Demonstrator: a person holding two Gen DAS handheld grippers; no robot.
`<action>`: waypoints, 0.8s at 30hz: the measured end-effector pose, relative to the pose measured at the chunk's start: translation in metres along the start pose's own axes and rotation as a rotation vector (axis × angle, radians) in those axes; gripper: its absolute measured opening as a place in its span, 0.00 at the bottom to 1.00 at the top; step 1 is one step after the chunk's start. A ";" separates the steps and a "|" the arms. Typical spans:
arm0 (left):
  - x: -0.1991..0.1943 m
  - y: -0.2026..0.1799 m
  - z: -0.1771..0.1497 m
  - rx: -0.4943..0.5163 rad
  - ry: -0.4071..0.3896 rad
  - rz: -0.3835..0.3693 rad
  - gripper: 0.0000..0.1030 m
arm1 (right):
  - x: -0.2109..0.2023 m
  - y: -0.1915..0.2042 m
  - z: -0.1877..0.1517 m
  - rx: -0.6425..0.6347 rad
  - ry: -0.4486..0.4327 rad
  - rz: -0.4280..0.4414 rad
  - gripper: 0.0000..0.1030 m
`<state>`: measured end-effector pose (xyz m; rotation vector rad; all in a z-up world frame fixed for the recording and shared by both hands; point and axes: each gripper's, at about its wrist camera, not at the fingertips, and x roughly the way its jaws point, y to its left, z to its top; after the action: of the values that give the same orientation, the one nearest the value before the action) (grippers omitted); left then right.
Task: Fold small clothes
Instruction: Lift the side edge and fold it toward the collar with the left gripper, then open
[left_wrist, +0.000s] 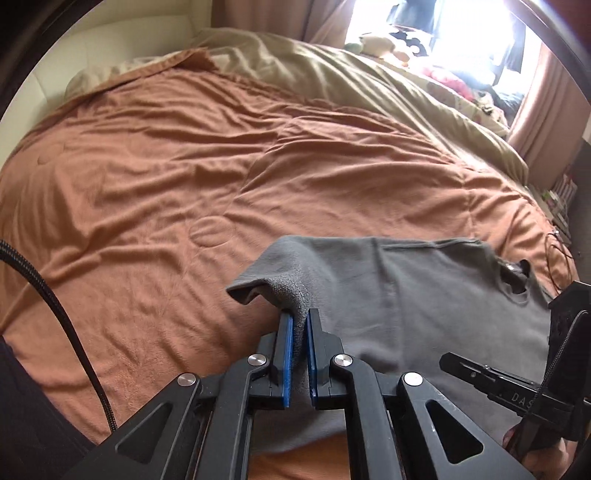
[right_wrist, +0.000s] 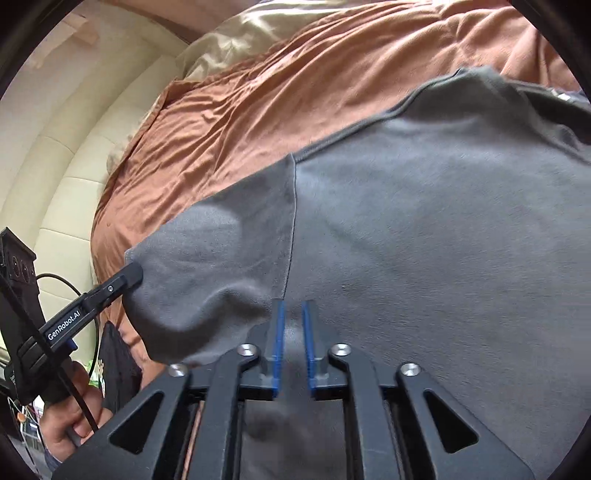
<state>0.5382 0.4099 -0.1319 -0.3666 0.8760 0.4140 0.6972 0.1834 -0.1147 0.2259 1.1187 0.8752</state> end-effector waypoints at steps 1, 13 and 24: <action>-0.004 -0.008 0.002 0.010 -0.003 -0.004 0.07 | -0.006 -0.001 -0.001 -0.008 -0.006 -0.006 0.26; -0.027 -0.101 0.006 0.107 0.007 -0.109 0.07 | -0.090 -0.038 -0.011 0.045 -0.056 -0.041 0.46; -0.033 -0.174 -0.014 0.242 0.021 -0.255 0.54 | -0.134 -0.062 -0.017 0.089 -0.074 -0.080 0.47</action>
<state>0.5952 0.2468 -0.0896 -0.2544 0.8759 0.0672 0.6933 0.0430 -0.0657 0.2834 1.0912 0.7416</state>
